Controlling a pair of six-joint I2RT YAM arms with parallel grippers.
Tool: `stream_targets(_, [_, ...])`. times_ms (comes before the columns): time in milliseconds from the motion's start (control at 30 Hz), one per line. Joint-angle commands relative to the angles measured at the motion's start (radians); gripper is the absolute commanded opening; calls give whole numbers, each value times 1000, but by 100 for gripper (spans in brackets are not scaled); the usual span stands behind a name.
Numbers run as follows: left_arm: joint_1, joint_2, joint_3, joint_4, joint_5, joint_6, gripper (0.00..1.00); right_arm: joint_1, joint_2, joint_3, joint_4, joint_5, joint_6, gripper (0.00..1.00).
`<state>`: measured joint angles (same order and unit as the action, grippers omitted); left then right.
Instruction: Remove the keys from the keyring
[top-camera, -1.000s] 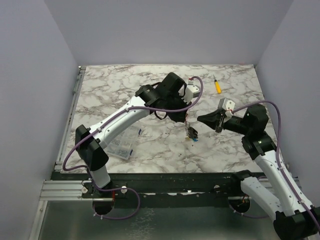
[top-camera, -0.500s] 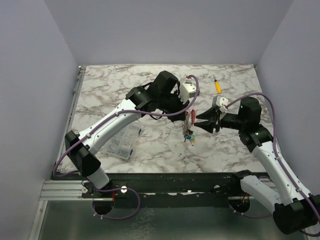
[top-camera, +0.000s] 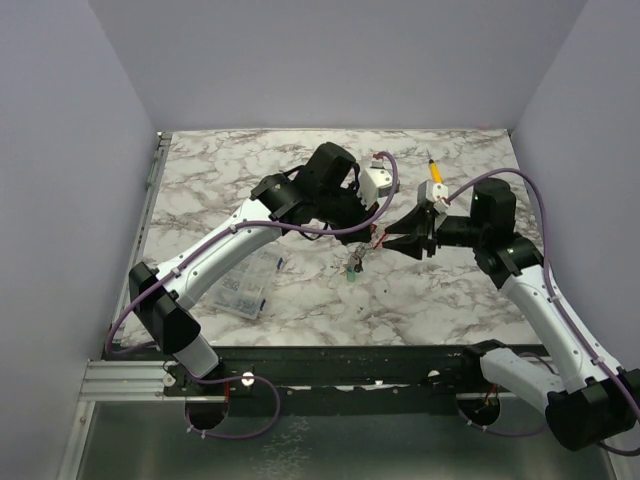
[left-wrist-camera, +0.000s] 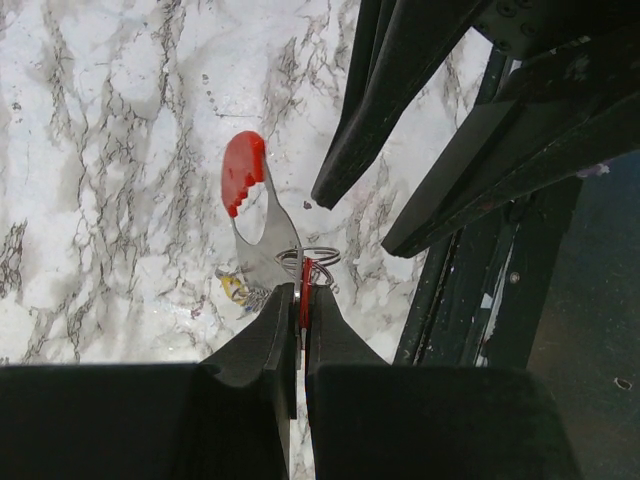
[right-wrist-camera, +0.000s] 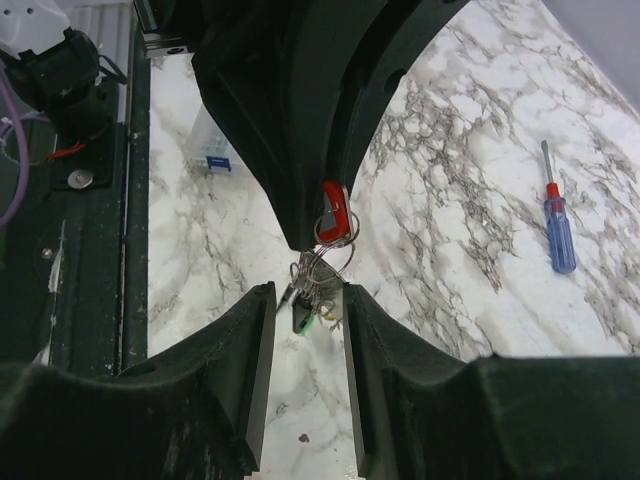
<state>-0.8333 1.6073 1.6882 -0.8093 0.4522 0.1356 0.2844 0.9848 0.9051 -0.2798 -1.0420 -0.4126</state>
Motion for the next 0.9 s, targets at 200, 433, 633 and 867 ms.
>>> stream_targets(200, [-9, -24, 9, 48, 43, -9, 0, 59, 37, 40, -10, 34, 12, 40])
stream_targets(433, [-13, -30, 5, 48, 43, -8, 0, 80, 66, 47, 17, 103, 35, 37])
stream_targets(633, [-13, -39, -3, 50, 38, -6, 0, 85, 70, 41, 34, 127, 47, 27])
stream_targets(867, [-14, -41, -6, 49, 33, -5, 0, 85, 80, 50, 56, 137, 68, 21])
